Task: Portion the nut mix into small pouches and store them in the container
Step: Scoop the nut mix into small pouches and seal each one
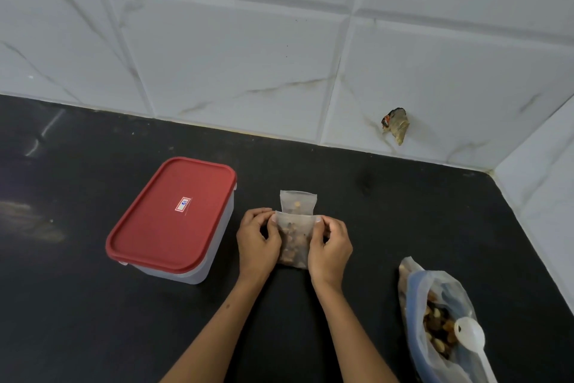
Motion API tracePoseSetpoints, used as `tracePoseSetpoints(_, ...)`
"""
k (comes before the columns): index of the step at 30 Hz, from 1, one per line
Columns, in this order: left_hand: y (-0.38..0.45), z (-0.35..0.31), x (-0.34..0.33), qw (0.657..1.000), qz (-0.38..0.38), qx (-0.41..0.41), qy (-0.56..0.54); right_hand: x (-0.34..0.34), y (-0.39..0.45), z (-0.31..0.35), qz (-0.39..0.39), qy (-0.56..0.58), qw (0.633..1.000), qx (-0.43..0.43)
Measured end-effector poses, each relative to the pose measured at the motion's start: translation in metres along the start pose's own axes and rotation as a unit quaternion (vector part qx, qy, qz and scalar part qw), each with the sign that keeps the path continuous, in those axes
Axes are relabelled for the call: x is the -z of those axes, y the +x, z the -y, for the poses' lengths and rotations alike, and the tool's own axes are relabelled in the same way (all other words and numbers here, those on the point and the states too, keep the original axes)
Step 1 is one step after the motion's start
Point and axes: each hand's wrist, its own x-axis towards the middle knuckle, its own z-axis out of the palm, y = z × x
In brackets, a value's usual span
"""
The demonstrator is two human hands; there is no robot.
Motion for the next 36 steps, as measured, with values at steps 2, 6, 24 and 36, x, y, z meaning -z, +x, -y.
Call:
tracePoseSetpoints(2, 0.001, -0.001, -0.002, 1.0, -0.008, 0.001, -0.003, -0.001, 0.002, 0.0, -0.011, -0.004, 1.0, 0.003)
tracePoseSetpoints(6, 0.0, -0.002, -0.004, 1.0, -0.013, 0.003, -0.004, -0.003, 0.002, -0.001, -0.022, -0.009, 1.0, 0.003)
tracePoseSetpoints(24, -0.007, -0.001, 0.004, 0.998, -0.029, -0.015, -0.045, 0.005, 0.005, 0.012, 0.044, 0.078, 0.987, -0.13)
tracePoseSetpoints(36, -0.064, -0.099, -0.023, 0.988, 0.073, -0.044, -0.131, 0.153, -0.008, 0.05, -0.019, 0.152, 0.98, -0.125)
